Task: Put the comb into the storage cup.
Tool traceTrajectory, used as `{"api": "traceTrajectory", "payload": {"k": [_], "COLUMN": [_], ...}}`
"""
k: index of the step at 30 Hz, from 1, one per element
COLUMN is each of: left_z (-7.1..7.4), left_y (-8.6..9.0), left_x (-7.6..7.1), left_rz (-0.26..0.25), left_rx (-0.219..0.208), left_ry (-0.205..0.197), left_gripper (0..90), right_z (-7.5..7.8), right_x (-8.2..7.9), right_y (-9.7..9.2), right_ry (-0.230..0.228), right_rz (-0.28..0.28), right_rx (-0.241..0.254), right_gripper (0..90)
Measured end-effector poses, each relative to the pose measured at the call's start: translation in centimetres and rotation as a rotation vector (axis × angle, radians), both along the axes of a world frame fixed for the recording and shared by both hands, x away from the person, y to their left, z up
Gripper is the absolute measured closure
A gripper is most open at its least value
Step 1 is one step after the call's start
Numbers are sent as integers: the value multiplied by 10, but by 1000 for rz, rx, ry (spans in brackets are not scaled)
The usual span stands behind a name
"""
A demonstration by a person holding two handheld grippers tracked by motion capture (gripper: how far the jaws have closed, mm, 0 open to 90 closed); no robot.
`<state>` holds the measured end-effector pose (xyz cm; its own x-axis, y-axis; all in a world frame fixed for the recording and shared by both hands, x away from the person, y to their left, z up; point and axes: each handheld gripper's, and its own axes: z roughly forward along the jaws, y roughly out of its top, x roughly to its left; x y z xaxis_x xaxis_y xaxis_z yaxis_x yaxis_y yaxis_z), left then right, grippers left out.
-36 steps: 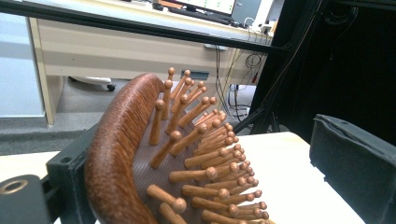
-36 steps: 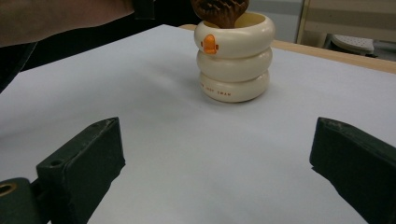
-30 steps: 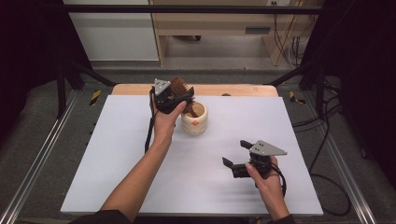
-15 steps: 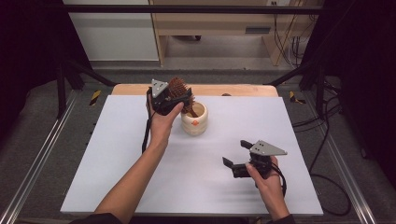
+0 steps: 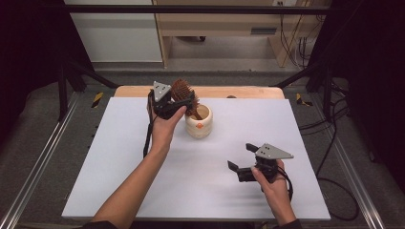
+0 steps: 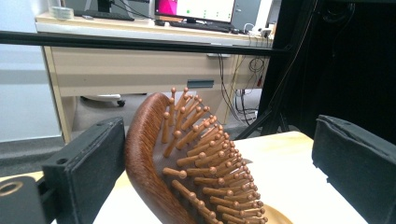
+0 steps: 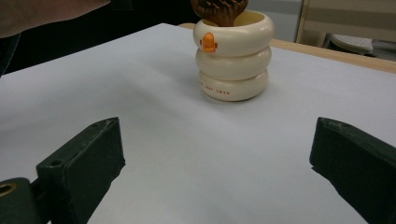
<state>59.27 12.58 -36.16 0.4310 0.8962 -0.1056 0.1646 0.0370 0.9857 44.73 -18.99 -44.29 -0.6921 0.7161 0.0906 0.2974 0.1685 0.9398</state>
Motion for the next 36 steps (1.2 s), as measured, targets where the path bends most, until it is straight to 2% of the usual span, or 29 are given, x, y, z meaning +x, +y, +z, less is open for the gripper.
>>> {"api": "traceTrajectory", "payload": {"k": [15,23,26,36], "left_z": [11,18,20,26], "left_y": [13,19,19,22], "left_x": [-10,-16,-17,-21], "left_rz": [-8,-29,-37,-56], "left_rx": [6,6,25,33], "left_ry": [-24,-29,-31,-39], "left_gripper": [34,32,32,31], "right_z": [0,0,0,0], "right_x": [0,-1,-1,0], "right_y": [0,1,1,1], "right_ry": [1,0,0,1], "right_rz": [-2,0,-1,2], "right_rx": [-1,-1,-2,-1], "right_gripper": [34,34,34,34]}}
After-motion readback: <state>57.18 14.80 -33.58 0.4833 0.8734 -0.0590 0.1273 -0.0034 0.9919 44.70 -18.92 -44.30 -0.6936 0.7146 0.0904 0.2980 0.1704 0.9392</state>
